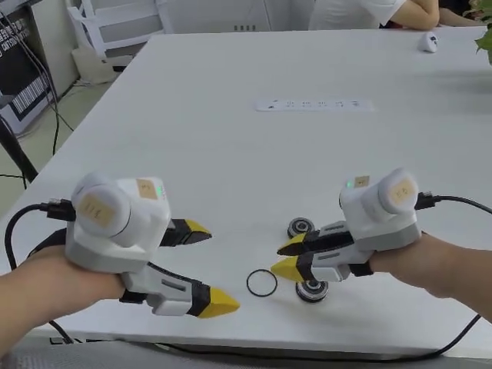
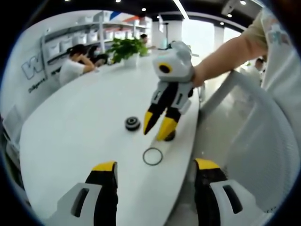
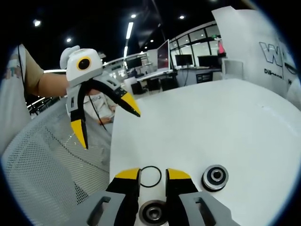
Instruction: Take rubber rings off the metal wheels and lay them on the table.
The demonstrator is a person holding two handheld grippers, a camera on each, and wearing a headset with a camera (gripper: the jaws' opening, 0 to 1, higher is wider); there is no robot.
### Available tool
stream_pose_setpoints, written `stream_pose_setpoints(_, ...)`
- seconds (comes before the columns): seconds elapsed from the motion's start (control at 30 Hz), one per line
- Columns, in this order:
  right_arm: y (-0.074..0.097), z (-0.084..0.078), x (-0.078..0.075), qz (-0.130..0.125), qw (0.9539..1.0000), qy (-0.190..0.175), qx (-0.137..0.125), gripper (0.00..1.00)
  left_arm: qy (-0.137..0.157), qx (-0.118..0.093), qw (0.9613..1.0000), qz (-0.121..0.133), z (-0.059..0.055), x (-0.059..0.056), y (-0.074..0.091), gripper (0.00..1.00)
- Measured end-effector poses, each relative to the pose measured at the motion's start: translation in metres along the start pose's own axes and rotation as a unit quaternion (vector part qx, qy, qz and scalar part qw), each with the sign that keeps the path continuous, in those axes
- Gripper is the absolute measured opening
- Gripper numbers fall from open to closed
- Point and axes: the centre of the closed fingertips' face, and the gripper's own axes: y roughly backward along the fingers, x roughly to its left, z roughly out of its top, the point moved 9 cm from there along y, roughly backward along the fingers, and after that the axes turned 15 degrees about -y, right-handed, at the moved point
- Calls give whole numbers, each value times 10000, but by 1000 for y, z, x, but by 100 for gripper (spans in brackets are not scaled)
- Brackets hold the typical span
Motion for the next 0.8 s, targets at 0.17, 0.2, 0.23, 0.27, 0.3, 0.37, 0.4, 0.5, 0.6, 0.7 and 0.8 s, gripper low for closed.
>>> stream_pose_setpoints(0.17,8,0,1,-2,9999,-48,-139,21,-35,-30,10000,-42,5,4,-7,66)
stream_pose_setpoints(0.2,11,-1,1,-14,9999,-47,-152,22,-45,-35,10000,-50,6,4,-8,66)
stream_pose_setpoints(0.23,12,-2,0,-18,9999,-50,-163,22,-55,-40,9999,-74,8,4,-10,66)
stream_pose_setpoints(0.27,15,-2,0,-35,9998,-57,-190,22,-63,-47,9999,-88,10,4,-11,65)
stream_pose_setpoints(0.3,16,-3,0,-43,9998,-67,-207,23,-78,-53,9999,-105,11,4,-13,65)
stream_pose_setpoints(0.37,21,-3,0,-58,9997,-82,-240,23,-94,-57,9999,-127,13,5,-15,65)
stream_pose_setpoints(0.4,23,-4,0,-67,9996,-85,-262,24,-97,-59,9998,-136,13,6,-17,65)
stream_pose_setpoints(0.5,29,-5,-1,-89,9994,-90,-328,25,-124,-55,9997,-183,17,6,-21,64)
stream_pose_setpoints(0.6,34,-5,0,-77,9990,-131,-412,27,-135,-62,9997,-205,20,7,-24,64)
stream_pose_setpoints(0.7,39,-7,0,-102,9989,-130,-448,28,-144,-64,9996,-234,23,8,-28,64)
stream_pose_setpoints(0.8,44,-10,2,-118,9989,-118,-448,29,-151,-63,9995,-274,25,8,-33,63)
